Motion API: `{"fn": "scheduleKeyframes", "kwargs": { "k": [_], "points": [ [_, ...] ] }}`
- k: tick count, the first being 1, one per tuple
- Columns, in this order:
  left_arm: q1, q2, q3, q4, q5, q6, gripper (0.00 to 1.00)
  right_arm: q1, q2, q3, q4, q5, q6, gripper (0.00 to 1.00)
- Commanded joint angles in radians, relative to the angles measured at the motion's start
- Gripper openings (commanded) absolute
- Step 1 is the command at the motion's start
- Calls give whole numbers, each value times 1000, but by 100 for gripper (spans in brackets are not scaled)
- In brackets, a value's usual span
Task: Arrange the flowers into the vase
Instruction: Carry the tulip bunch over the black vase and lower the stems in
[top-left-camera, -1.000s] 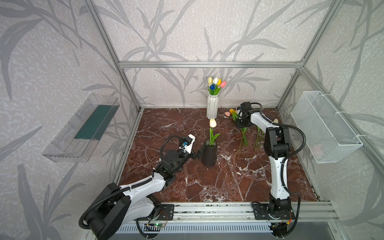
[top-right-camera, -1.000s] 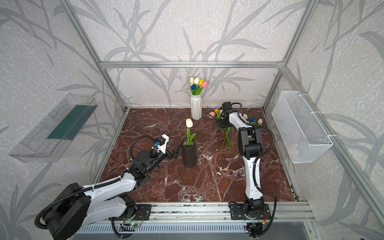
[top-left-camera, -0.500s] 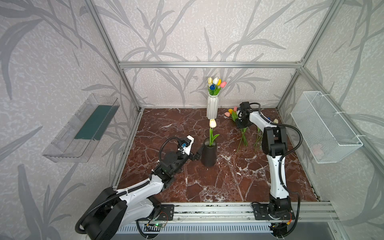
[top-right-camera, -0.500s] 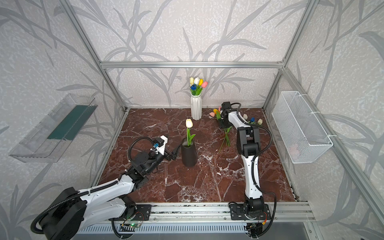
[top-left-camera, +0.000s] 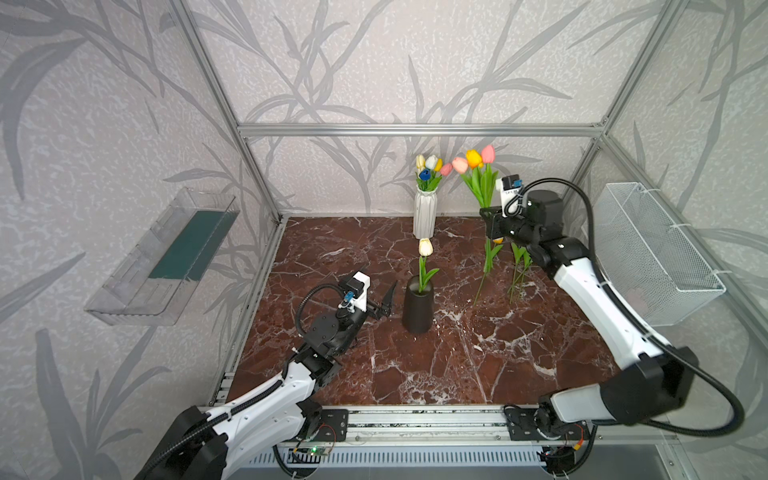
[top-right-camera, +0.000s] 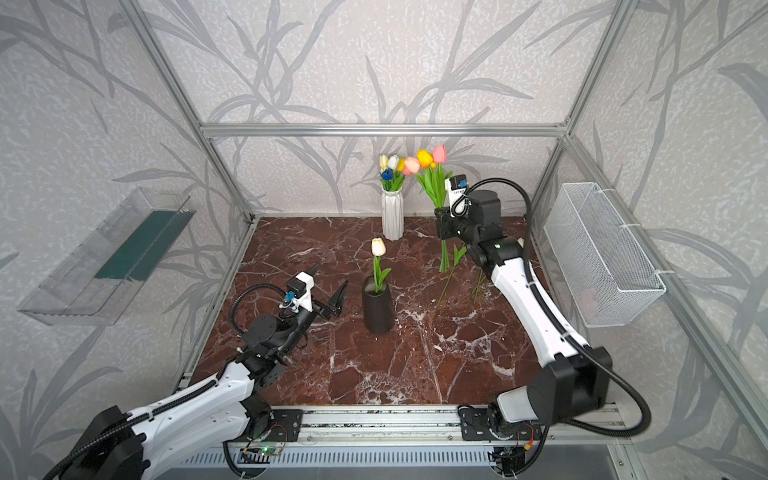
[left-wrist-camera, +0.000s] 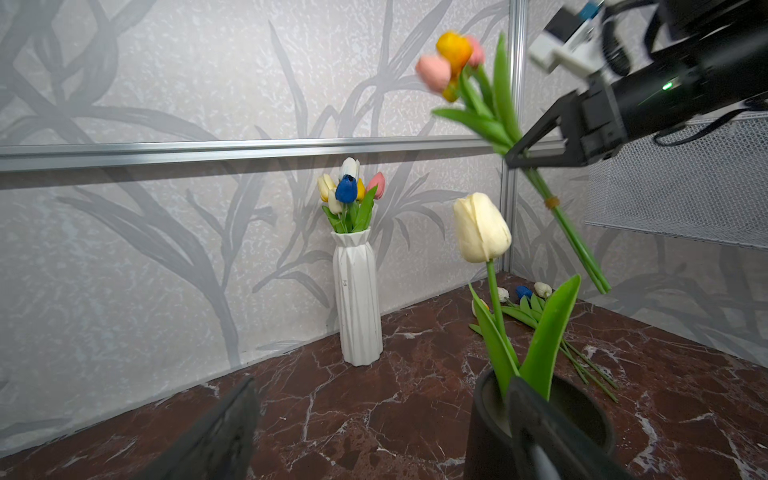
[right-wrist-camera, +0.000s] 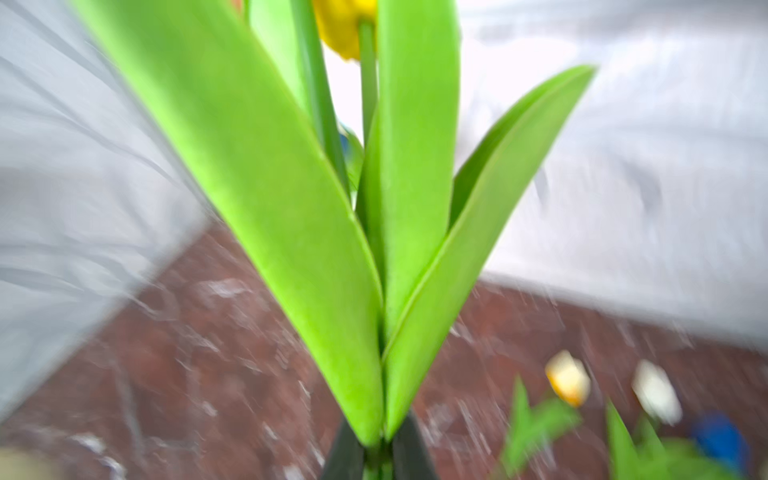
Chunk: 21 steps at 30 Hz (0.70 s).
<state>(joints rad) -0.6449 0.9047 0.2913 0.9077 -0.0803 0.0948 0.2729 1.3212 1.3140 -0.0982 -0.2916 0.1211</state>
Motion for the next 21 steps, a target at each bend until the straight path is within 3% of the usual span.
{"fn": "scheduleKeyframes", "kwargs": {
  "k": [1,4,8,13,21],
  "points": [
    [4,2,-11,48,-33,6,92,59,-108,-173,362,-227,96,0],
    [4,23,-11,67,-36,6,92,137,-207,-311,630,-289,204,0],
    [4,42,-11,84,-40,14,92,211,-194,-375,944,-347,368,0],
    [4,54,-17,99,-45,14,92,315,-86,-335,1032,-288,288,0],
    [4,45,-27,85,-47,13,92,330,93,-298,1120,-228,272,0]
  ]
}}
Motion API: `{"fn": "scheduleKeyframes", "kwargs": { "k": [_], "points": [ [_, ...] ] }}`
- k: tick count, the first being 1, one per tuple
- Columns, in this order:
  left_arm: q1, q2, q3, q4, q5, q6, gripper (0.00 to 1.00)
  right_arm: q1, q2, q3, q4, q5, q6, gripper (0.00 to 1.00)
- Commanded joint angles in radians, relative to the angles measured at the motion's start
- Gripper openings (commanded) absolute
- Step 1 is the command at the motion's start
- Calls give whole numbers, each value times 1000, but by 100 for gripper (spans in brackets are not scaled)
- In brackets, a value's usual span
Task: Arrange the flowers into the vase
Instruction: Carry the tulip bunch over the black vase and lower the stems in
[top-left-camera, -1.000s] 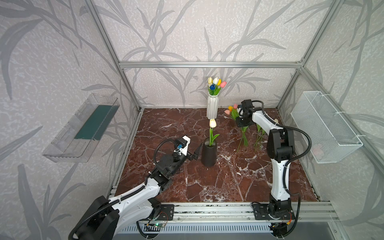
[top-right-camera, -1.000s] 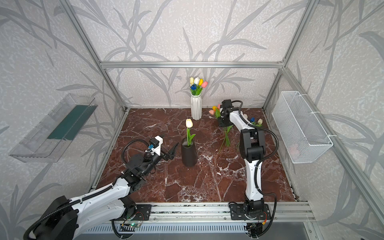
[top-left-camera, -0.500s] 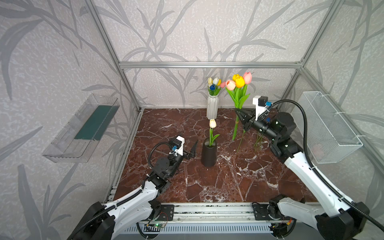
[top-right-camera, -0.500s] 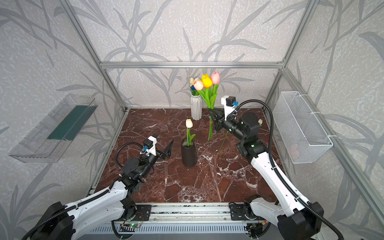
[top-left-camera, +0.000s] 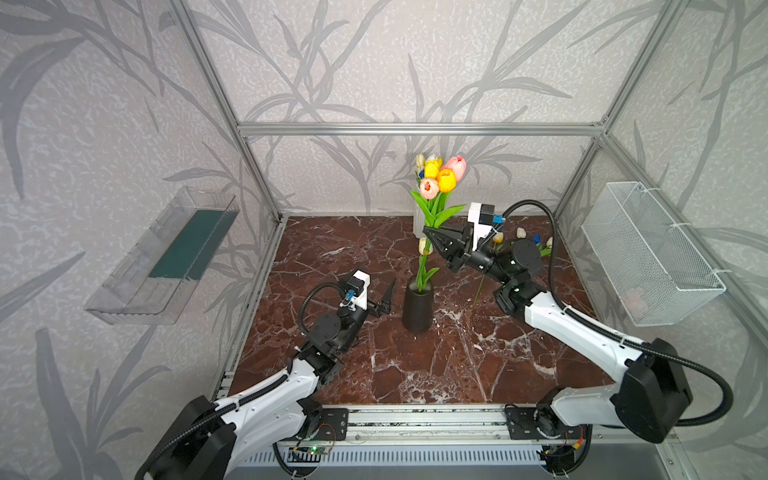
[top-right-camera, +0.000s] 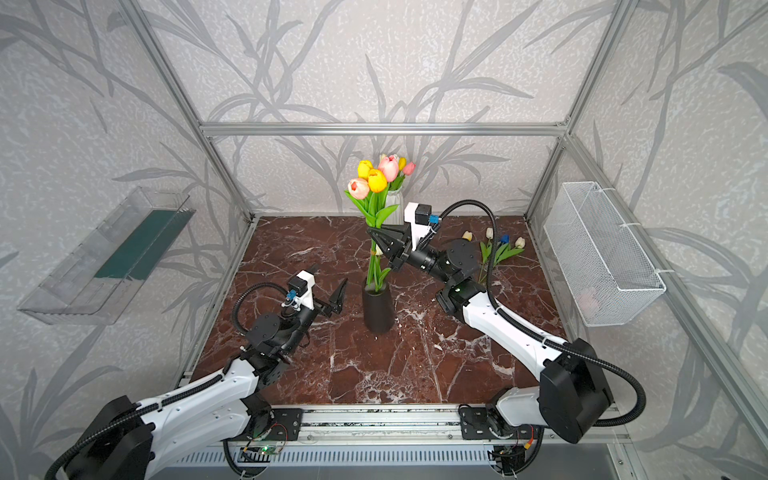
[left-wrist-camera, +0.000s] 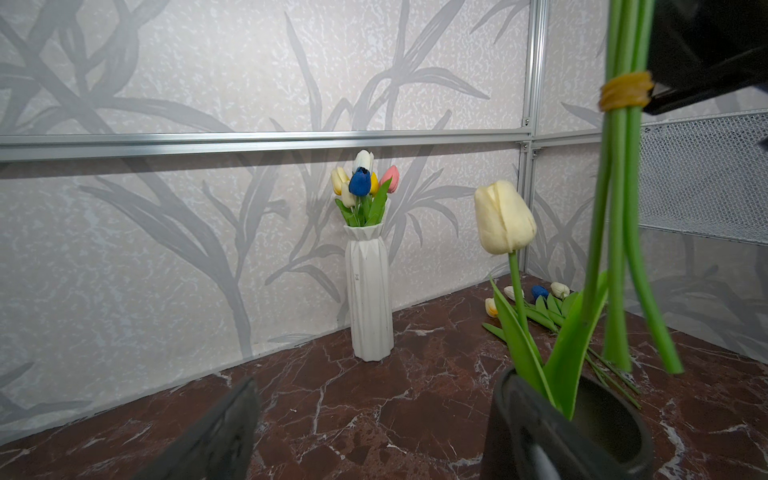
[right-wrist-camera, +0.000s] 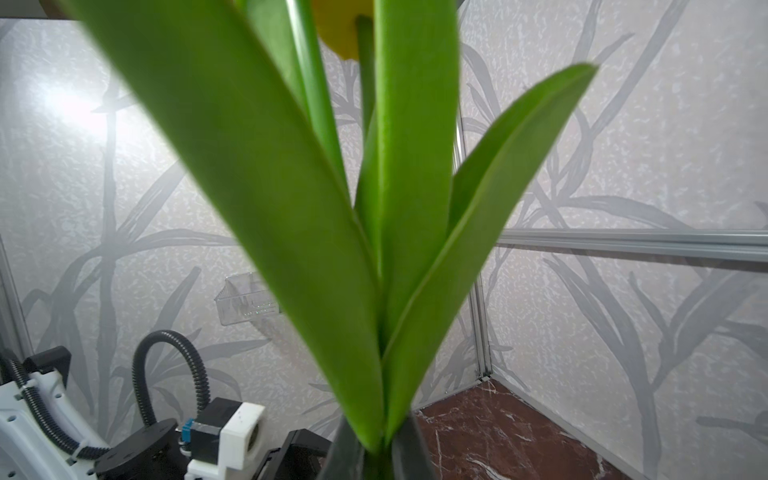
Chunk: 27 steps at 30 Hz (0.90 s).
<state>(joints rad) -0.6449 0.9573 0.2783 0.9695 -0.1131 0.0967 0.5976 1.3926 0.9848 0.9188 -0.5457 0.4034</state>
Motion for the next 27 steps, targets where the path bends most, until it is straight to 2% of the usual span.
{"fn": "scheduleKeyframes", "kwargs": {
  "k": [1,6,18,21,25,27],
  "points": [
    [4,-6,-12,19,-13,15,92,6,29,27,105,36,-26,0],
    [4,-2,1,-15,-1,23,92,10,39,1,78,65,-94,0],
    [5,70,9,39,3,20,92,48,25,-121,46,-16,-259,0],
    [5,80,15,34,3,20,92,50,25,-134,44,-18,-270,12],
    [5,80,19,40,16,26,92,50,13,-163,39,-12,-283,44],
    [5,66,21,43,24,22,92,50,-15,-157,-8,13,-270,55]
  ]
}}
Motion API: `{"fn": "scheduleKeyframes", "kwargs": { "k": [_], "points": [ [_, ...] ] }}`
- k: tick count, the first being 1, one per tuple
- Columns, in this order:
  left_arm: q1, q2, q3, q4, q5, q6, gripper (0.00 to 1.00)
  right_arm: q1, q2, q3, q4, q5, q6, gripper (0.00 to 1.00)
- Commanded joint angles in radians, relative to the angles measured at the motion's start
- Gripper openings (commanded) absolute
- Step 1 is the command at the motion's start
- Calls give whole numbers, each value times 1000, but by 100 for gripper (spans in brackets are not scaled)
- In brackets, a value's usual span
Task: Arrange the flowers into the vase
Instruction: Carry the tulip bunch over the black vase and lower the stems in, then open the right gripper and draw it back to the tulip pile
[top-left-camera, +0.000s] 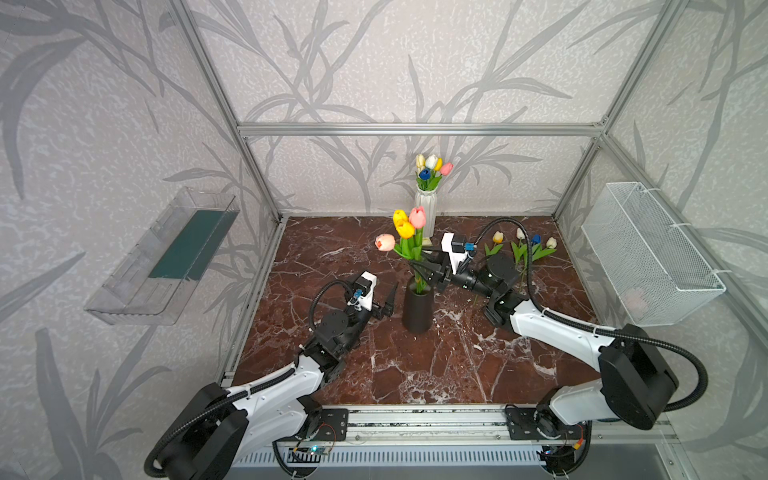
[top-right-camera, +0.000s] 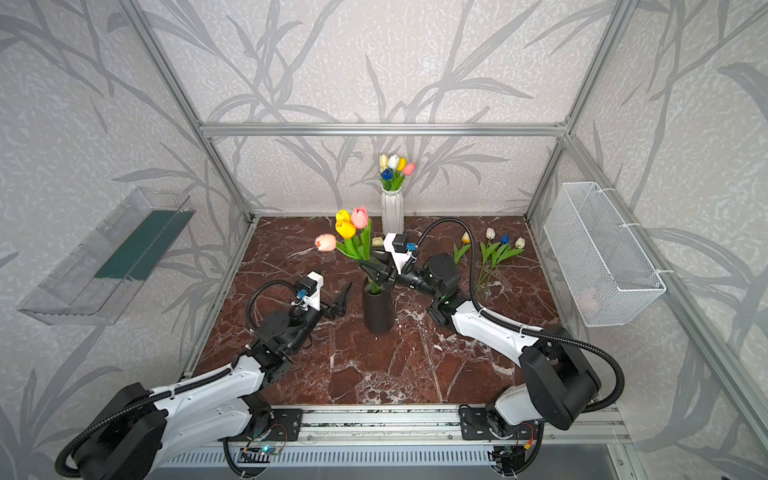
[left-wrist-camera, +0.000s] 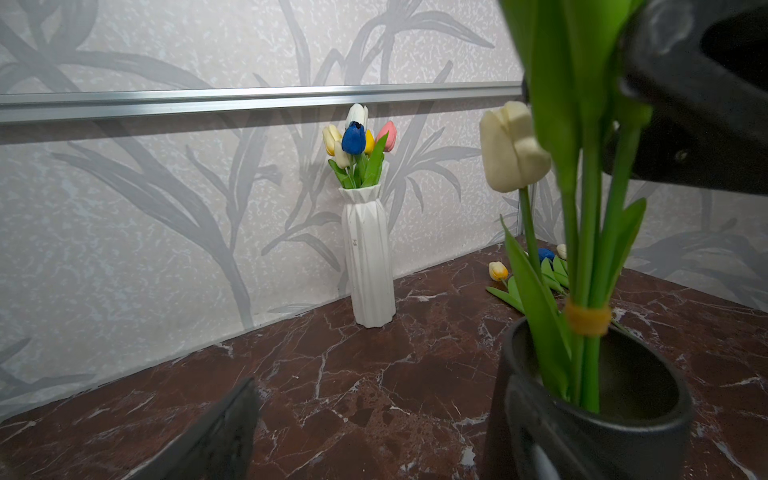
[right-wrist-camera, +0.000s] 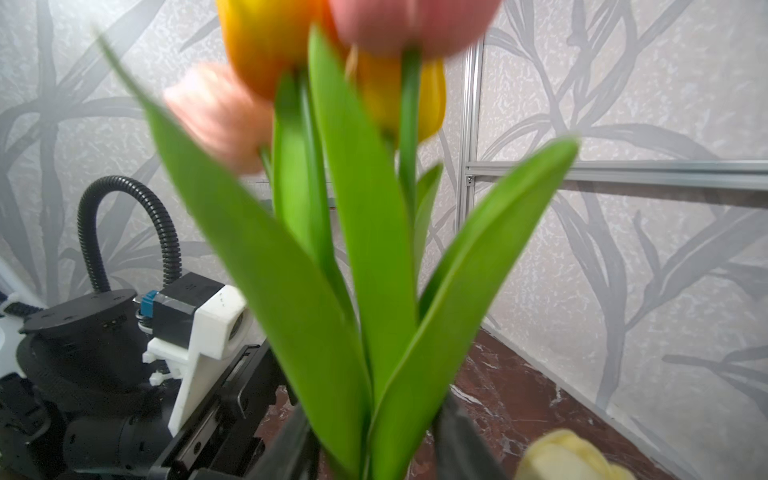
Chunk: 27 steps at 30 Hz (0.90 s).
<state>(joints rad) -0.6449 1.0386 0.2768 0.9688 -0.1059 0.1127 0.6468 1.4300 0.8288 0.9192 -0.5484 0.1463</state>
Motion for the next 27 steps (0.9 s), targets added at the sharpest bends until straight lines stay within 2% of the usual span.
{"fn": "scheduleKeyframes", "kwargs": {
  "k": [1,4,9,12,14,16,19,23,27],
  "points": [
    [5,-29,24,35,25,5,92,1,-74,13,-59,24,-19,59],
    [4,-86,39,-35,65,-4,92,-6,-145,46,-221,66,-32,62],
    [4,-191,28,-154,149,-10,92,-77,-312,36,-368,135,-12,65],
    [3,-243,-17,-239,224,4,92,-179,-376,67,-545,295,54,64],
    [2,-256,-61,-227,277,-28,93,-265,-352,117,-712,413,77,65],
    [-5,-258,-98,-195,344,-56,94,-364,-260,197,-904,523,98,64],
    [-25,-256,-97,-235,409,-48,95,-481,-62,308,-1090,590,117,62],
    [-44,-267,-71,-370,388,16,95,-536,238,510,-1270,631,113,57],
    [-44,-250,-80,-352,348,39,95,-536,494,740,-1450,630,104,52]
  ]
}}
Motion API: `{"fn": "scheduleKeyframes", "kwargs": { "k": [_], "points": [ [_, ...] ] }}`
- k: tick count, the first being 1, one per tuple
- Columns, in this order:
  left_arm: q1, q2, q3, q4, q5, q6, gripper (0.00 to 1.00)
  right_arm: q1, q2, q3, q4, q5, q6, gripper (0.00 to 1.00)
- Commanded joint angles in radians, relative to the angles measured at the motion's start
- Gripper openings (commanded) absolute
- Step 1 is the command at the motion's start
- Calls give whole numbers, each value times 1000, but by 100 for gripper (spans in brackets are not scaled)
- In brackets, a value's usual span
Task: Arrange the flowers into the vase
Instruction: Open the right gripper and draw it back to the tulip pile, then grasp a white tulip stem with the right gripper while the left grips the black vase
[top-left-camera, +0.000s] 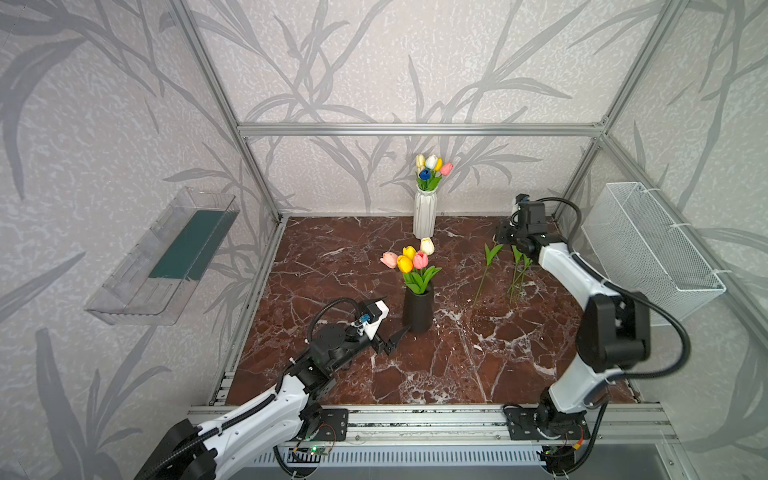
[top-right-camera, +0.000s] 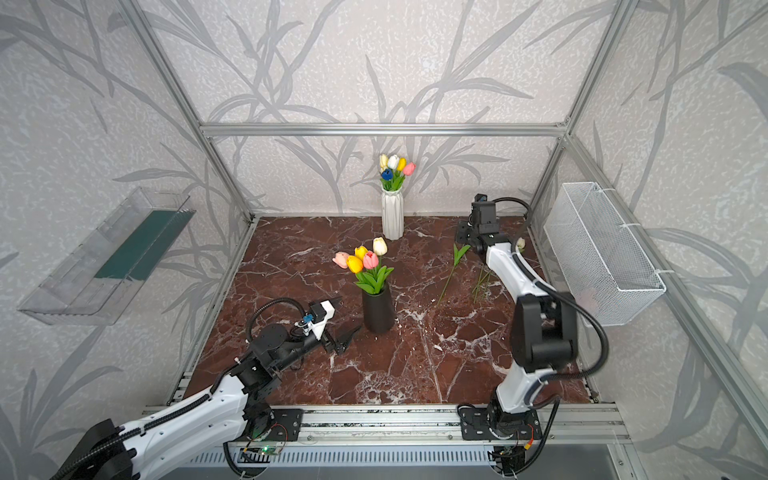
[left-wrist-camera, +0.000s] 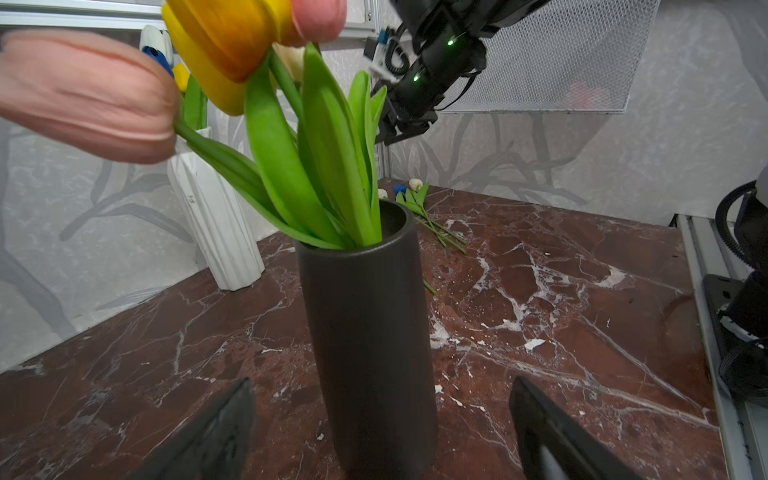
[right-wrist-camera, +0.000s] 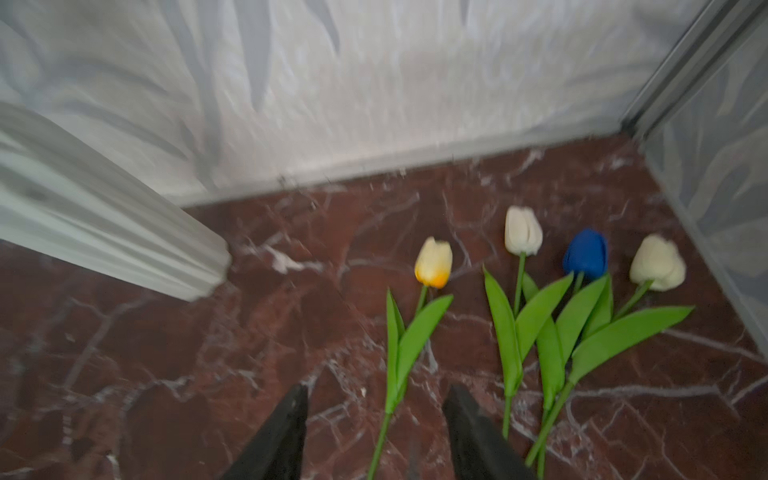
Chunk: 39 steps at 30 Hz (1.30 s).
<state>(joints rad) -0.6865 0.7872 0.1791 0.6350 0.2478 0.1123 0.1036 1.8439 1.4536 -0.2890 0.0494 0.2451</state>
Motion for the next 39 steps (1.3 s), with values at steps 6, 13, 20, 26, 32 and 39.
{"fn": "scheduleKeyframes", "kwargs": {
  "k": [6,13,20,26,32,39],
  "points": [
    [-2,113,20,14,-54,63,95,11,355,392,-455,20,18,44],
    [-2,331,14,206,-38,82,95,24,472,497,-547,65,62,35],
    [-2,508,32,342,-22,92,96,40,505,513,-582,105,102,34],
    [-1,704,28,592,-25,84,95,38,526,514,-573,98,125,27],
    [-3,886,56,777,-28,83,95,30,529,497,-543,67,139,15],
    [-4,957,117,783,-28,90,96,18,528,468,-500,5,147,8]
  ]
}}
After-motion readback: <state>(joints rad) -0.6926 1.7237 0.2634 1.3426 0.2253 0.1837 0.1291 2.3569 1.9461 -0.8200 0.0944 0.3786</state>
